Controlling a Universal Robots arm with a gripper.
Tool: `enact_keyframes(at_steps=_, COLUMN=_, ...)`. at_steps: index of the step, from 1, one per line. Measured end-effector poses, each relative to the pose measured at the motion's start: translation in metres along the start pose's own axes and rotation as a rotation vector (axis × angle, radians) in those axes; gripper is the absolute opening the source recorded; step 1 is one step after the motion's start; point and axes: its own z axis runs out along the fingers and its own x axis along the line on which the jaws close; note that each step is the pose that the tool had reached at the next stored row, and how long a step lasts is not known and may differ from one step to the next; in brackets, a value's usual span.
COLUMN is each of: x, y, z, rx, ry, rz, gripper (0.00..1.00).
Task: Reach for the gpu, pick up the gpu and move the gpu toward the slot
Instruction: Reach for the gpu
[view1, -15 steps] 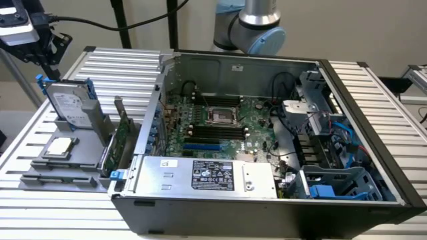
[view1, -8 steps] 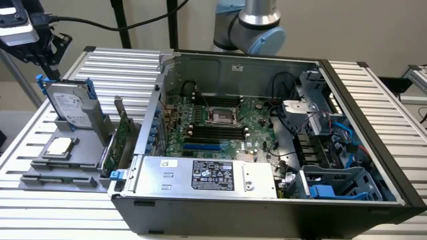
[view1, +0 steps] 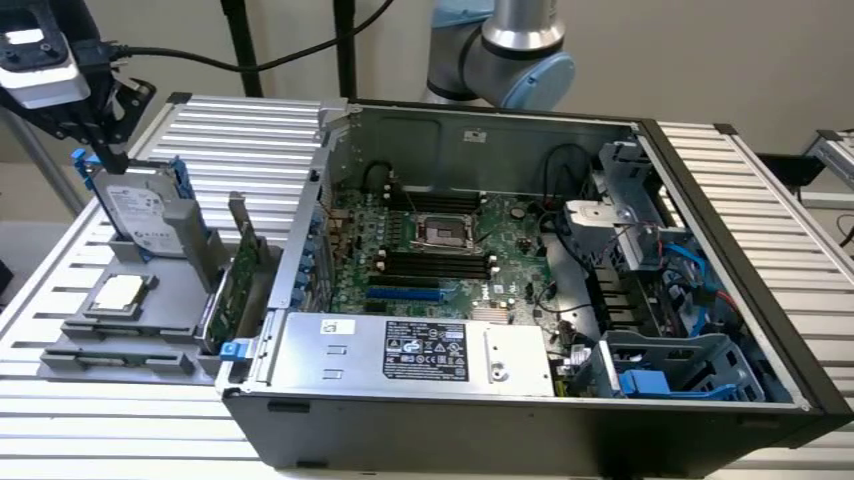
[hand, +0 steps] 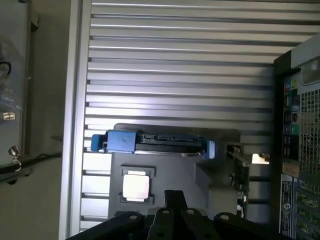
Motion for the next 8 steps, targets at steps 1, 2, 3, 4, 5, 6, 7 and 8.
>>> enact_keyframes(at_steps=1, x=-0.003, y=-0.0025, z=-0.0001, rx=0.0, ry=0.0002, rz=0.0, gripper=0.11)
enact_keyframes(at_steps=2, x=-0.006, y=-0.0053, z=-0.0002, rx=-0.0001, ry=0.0003, rz=0.0, gripper=0.11)
enact_keyframes(at_steps=3, x=-0.009, y=-0.0078, z=-0.0003, rx=0.0, ry=0.0006, rz=0.0, gripper=0.11)
enact_keyframes(at_steps=4, x=-0.013, y=-0.0105, z=-0.0004, rx=-0.0001, ry=0.0006, rz=0.0, gripper=0.11)
enact_keyframes(at_steps=5, x=-0.016, y=-0.013, z=-0.0005, rx=-0.0001, ry=0.0008, rz=0.0, gripper=0.11)
enact_keyframes(at_steps=6, x=-0.02, y=-0.0155, z=-0.0006, rx=-0.0001, ry=0.0009, rz=0.0, gripper=0.11)
enact_keyframes(at_steps=7, x=-0.024, y=-0.0178, z=-0.0007, rx=-0.0001, ry=0.0009, rz=0.0, gripper=0.11)
enact_keyframes(at_steps=8, x=-0.028, y=-0.0201, z=-0.0007, rx=0.0, ry=0.001, rz=0.0, gripper=0.11)
